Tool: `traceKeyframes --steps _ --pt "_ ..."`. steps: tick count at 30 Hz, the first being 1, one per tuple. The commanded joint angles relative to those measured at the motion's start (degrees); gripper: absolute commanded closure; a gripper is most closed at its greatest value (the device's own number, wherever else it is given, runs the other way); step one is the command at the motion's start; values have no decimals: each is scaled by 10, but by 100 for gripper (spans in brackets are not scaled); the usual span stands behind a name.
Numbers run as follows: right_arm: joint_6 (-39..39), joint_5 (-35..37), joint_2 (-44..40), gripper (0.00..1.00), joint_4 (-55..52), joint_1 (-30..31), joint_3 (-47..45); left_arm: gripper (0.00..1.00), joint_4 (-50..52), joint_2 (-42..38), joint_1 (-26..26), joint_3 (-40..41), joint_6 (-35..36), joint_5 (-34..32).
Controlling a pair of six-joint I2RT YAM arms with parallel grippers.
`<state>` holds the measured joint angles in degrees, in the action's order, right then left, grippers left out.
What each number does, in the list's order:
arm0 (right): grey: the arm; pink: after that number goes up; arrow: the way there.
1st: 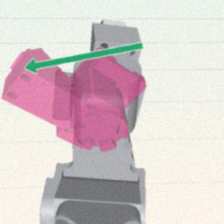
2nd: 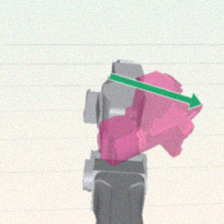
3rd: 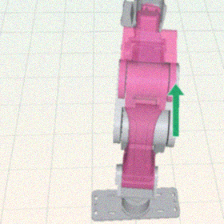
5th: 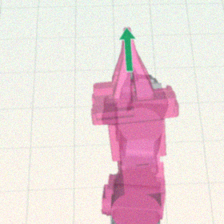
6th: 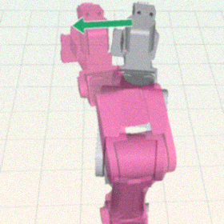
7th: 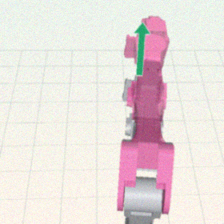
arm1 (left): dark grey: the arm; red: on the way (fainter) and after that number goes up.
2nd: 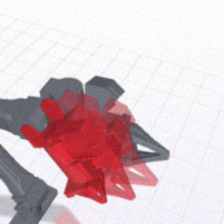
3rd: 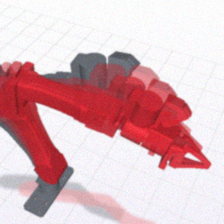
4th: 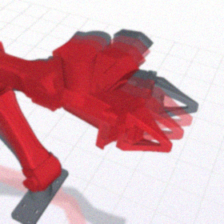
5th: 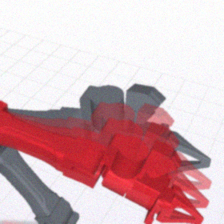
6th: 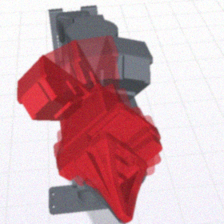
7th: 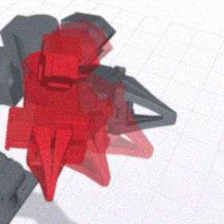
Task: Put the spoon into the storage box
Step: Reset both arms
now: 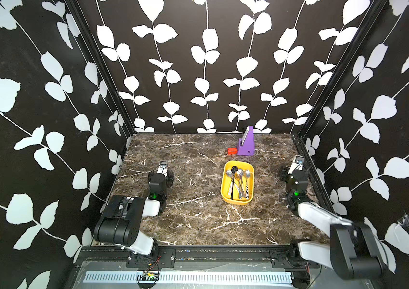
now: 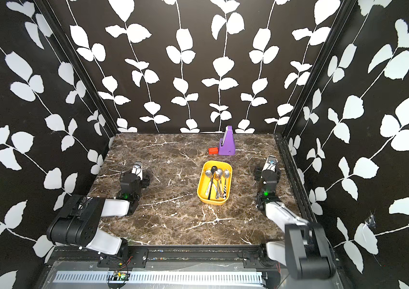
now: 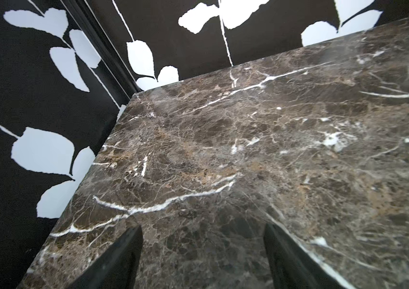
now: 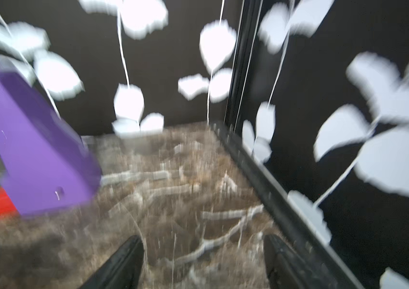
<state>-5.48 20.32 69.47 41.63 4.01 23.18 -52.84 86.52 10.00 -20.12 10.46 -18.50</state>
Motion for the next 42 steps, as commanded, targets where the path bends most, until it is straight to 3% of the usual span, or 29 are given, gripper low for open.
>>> traceKeyframes --steps 1,4,6,7,8,10,12,15,17,42 --pt "18 12 18 20 51 -9 -62 18 -15 -10 -5 3 -3 19" --pt "18 -17 81 22 87 -17 -58 18 -10 -1 -27 0 -10 79" --pt "12 -26 172 22 233 -24 -91 18 -69 46 -42 -5 -11 102" --pt "26 -37 216 21 314 -25 -99 17 -1 21 -43 -14 -20 103" --pt "30 -58 207 21 280 -25 -97 17 25 16 -44 -22 -24 109" --pt "29 -77 161 20 103 -27 -41 17 -38 36 -47 -13 -19 110" --pt "31 -77 190 15 123 -27 -24 2 19 23 -50 -27 -28 115" --pt "31 -81 183 10 103 -29 -17 2 26 21 -55 -29 -32 121" --pt "30 -79 179 1 90 -27 -16 2 5 29 -55 -27 -31 117" --pt "46 -91 178 1 78 -21 -9 2 20 23 -55 -28 -32 119"
